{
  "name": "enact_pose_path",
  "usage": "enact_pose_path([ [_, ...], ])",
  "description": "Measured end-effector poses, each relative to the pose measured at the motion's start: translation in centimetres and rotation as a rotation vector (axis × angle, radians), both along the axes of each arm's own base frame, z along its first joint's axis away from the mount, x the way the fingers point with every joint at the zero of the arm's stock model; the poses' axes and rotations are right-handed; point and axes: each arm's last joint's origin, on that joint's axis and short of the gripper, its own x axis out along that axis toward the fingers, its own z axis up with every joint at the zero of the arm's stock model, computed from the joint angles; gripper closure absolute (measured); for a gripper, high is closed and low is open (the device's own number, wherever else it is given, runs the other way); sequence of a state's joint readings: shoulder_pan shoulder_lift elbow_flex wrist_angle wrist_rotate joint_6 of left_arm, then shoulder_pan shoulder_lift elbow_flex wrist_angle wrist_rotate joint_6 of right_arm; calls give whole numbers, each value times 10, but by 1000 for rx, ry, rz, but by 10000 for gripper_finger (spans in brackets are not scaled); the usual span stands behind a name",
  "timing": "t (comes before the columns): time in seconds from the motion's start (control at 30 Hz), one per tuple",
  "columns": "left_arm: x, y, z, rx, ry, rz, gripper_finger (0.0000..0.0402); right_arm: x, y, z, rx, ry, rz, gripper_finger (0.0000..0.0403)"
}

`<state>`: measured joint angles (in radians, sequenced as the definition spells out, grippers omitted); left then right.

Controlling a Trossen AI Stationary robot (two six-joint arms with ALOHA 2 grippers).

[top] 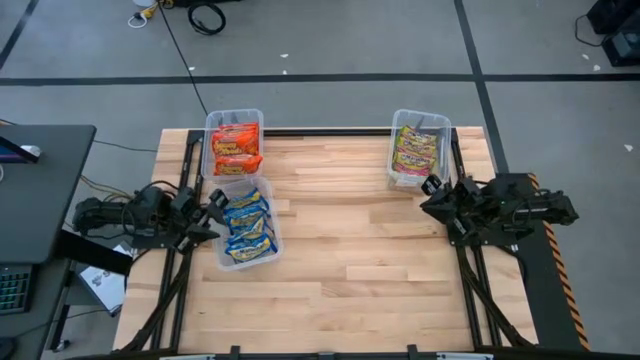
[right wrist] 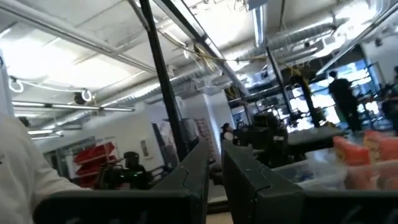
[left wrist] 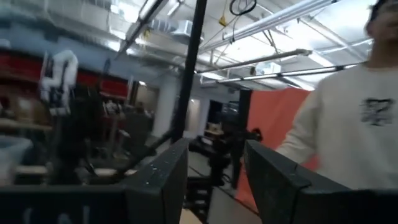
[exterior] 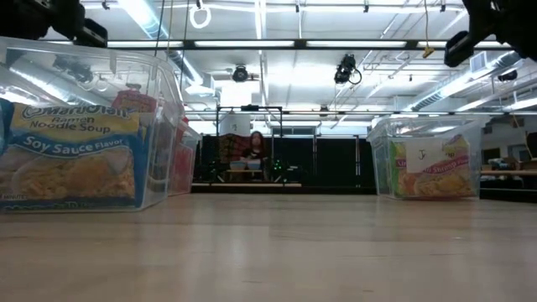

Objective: Sort Maruchan noodles
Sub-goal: Return to Home Position

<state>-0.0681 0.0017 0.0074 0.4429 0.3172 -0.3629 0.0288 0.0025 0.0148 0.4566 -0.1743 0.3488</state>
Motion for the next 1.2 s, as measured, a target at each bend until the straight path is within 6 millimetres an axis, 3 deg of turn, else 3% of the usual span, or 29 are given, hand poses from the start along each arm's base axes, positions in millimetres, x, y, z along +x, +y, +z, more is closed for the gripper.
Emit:
enact_pose_path([
  [0.2,0,5,1,184,-88,117,241,8,-2,-20,-105,187,-149,354],
  [0.33,7,7,-19,238,119,103,241,13,-4,-45,-205,443,-220,354],
  [0.47,10,8,-34,236,284,101,241,15,-4,-46,-226,461,-215,354],
  [1.2,12,8,-34,234,290,121,241,15,-4,-46,-211,458,-217,354],
])
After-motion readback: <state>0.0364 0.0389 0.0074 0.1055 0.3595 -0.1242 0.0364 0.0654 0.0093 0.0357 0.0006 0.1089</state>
